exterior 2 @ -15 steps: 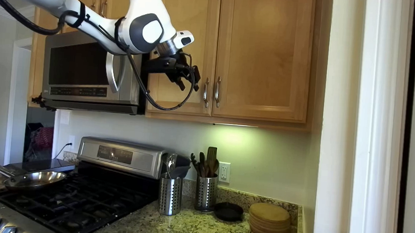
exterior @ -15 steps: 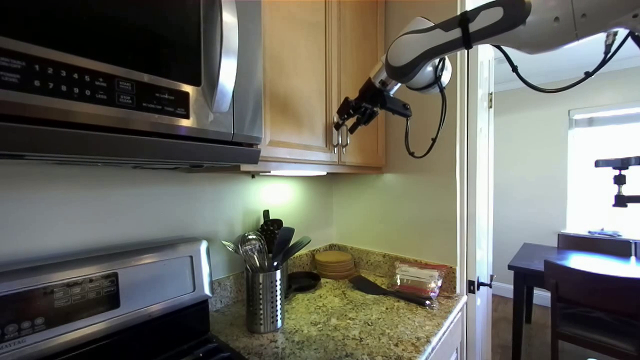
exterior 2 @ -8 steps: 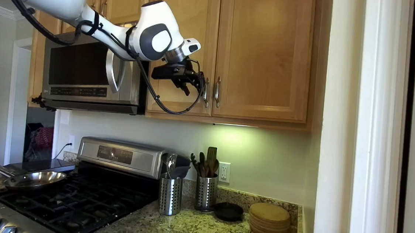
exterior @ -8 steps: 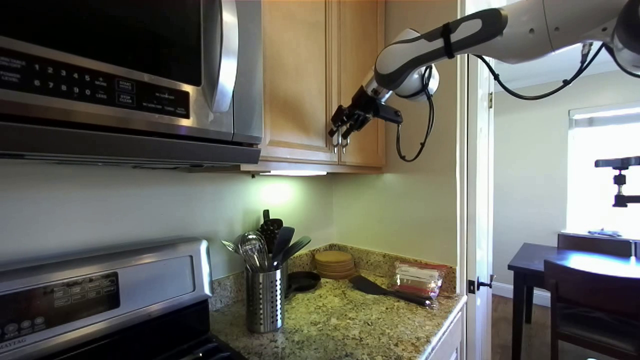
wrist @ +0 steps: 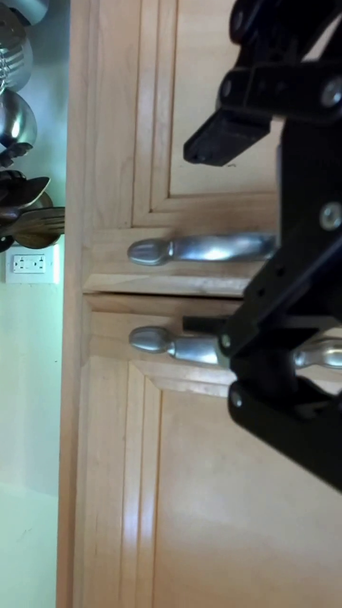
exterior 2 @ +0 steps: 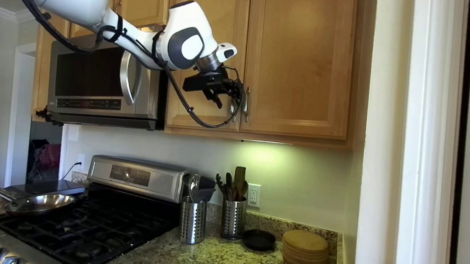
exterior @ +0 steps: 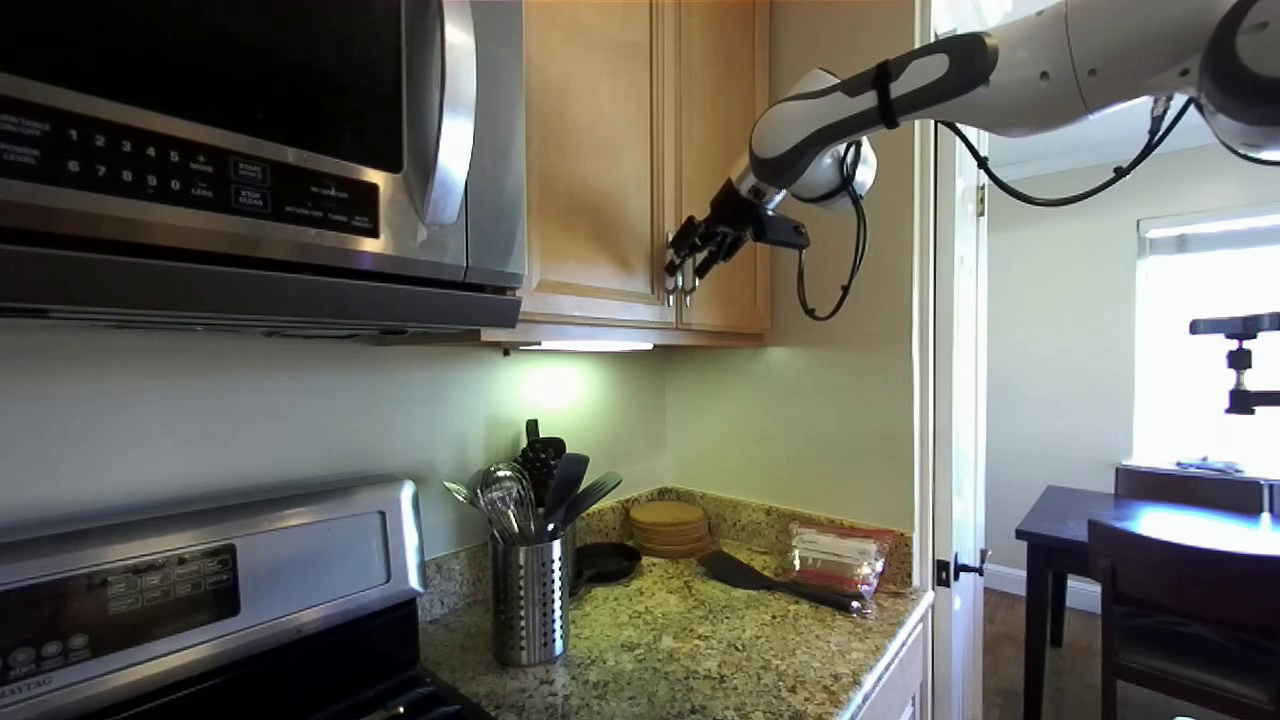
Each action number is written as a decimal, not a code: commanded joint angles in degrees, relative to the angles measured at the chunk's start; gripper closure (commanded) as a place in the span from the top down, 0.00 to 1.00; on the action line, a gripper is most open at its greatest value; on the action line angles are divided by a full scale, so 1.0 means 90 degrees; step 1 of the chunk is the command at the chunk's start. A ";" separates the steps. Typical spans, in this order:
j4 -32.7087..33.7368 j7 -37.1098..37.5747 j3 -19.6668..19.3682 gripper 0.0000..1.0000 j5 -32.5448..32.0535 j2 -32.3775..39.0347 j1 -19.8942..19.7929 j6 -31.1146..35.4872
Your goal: Open the left door of the upper cabinet on the right
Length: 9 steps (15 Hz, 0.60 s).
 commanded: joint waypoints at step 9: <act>0.0293 -0.0630 0.0041 0.41 0.0892 0.0234 0.0017 0.0110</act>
